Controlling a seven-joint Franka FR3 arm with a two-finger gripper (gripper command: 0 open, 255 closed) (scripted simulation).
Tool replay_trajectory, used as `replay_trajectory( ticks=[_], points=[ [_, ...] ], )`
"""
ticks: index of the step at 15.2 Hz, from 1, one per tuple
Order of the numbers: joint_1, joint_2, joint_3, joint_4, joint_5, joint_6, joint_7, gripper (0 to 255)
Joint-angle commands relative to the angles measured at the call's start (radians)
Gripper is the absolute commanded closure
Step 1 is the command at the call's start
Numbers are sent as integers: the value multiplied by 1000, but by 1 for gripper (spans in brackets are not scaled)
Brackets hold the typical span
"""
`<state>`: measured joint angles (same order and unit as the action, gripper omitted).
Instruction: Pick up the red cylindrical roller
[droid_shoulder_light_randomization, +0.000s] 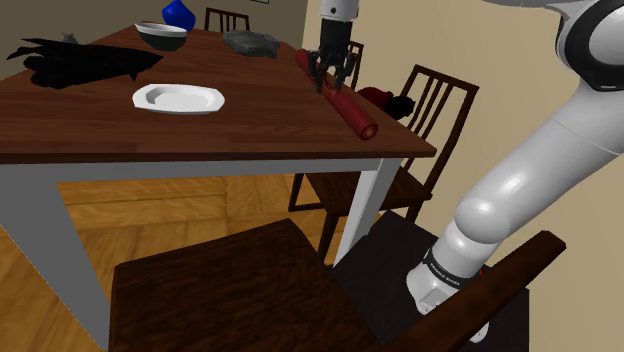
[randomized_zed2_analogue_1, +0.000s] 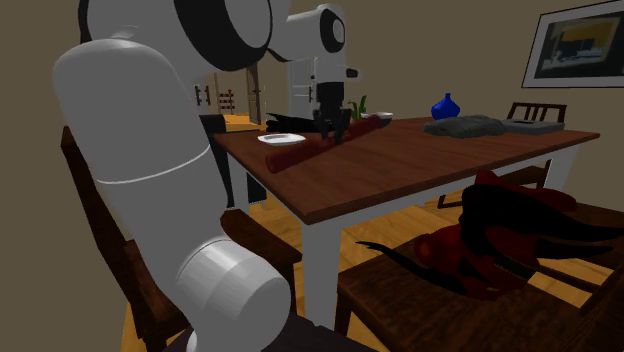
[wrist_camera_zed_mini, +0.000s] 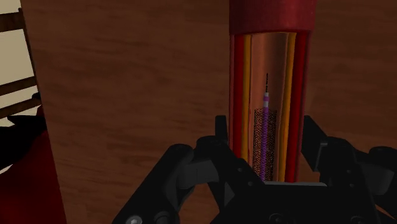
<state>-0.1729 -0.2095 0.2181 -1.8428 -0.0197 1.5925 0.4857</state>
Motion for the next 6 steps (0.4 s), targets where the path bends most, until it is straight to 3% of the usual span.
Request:
replay_trajectory(
  ticks=[1, 6],
  points=[
    [0, 5, 0, 34, -1, -28, 0, 255],
    [-1, 15, 1, 87, -3, -72, -1, 255]
  ],
)
